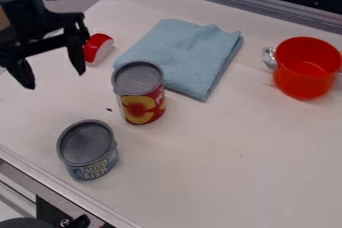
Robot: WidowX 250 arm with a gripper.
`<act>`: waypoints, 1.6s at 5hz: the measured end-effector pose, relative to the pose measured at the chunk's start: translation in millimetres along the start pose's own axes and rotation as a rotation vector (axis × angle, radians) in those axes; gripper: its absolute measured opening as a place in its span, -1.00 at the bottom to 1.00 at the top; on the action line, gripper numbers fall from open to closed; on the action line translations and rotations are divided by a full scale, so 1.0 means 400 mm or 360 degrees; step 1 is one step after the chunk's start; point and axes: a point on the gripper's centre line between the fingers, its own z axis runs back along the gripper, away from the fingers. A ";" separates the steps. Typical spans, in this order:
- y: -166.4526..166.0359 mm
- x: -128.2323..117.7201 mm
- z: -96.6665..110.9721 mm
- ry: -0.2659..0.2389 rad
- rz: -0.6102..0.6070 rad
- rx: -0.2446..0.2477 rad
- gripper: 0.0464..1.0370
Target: Move the can to the right side of the table
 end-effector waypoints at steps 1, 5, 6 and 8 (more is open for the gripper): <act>0.022 -0.003 -0.039 -0.0048 0.0117 0.0068 0.92; 0.016 -0.081 -0.133 -0.0132 0.0777 0.0116 0.92; 0.007 -0.107 -0.135 -0.0111 0.0855 0.0170 0.92; -0.028 -0.143 -0.143 -0.0103 0.0950 0.0154 0.92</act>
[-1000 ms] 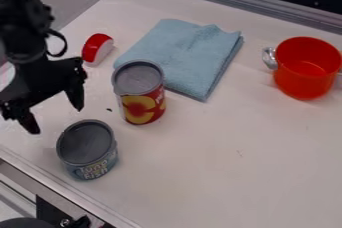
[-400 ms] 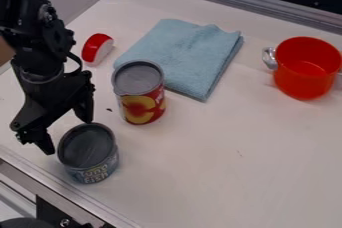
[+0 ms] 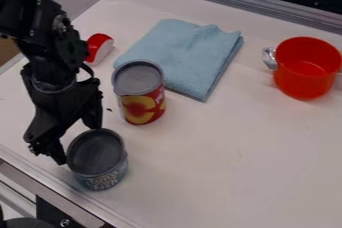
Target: Move the can to the right side of the table
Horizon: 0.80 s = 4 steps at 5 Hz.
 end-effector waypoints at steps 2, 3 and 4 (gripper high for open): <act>-0.017 -0.083 0.006 0.0024 0.0057 0.0004 0.92; -0.028 -0.130 0.020 0.0022 0.0063 -0.0065 0.92; -0.033 -0.168 0.025 0.0051 0.0097 -0.0041 0.92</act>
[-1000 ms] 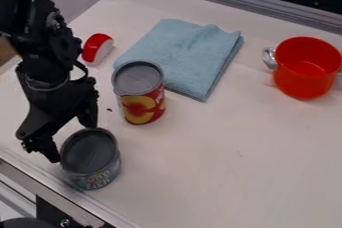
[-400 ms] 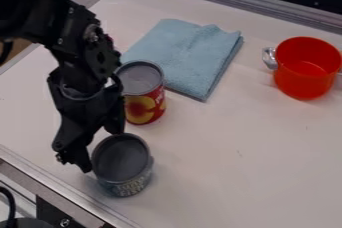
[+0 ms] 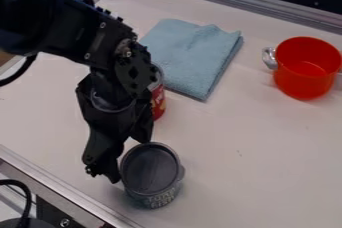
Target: Move the can to the right side of the table
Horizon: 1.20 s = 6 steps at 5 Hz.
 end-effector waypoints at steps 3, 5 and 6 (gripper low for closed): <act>-0.096 -0.149 0.008 0.0125 0.0081 0.0062 0.92; -0.144 -0.205 0.021 0.0160 0.0073 0.0111 0.92; -0.154 -0.182 0.025 0.0152 0.0076 0.0126 0.92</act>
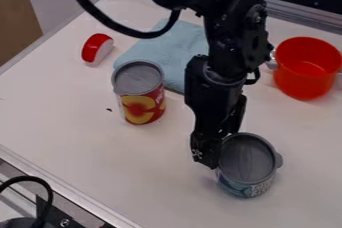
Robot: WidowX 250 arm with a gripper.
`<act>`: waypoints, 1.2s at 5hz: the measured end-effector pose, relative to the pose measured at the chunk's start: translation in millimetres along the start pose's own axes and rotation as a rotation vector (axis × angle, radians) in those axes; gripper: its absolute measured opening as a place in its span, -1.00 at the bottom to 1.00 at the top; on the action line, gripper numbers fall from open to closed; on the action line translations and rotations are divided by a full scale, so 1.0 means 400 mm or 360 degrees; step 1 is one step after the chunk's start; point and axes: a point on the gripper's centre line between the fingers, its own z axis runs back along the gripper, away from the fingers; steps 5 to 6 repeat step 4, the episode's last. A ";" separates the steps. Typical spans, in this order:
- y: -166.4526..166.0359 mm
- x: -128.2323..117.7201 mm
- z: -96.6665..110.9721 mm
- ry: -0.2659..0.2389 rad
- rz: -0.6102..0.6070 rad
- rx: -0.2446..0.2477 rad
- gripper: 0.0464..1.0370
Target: Move the can to the right side of the table
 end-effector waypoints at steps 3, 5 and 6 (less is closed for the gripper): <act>-0.110 0.080 0.093 -0.0054 -0.0359 -0.0043 0.92; -0.166 0.099 0.091 -0.0087 -0.0748 -0.0088 0.92; -0.166 0.099 0.091 -0.0087 -0.0748 -0.0088 0.92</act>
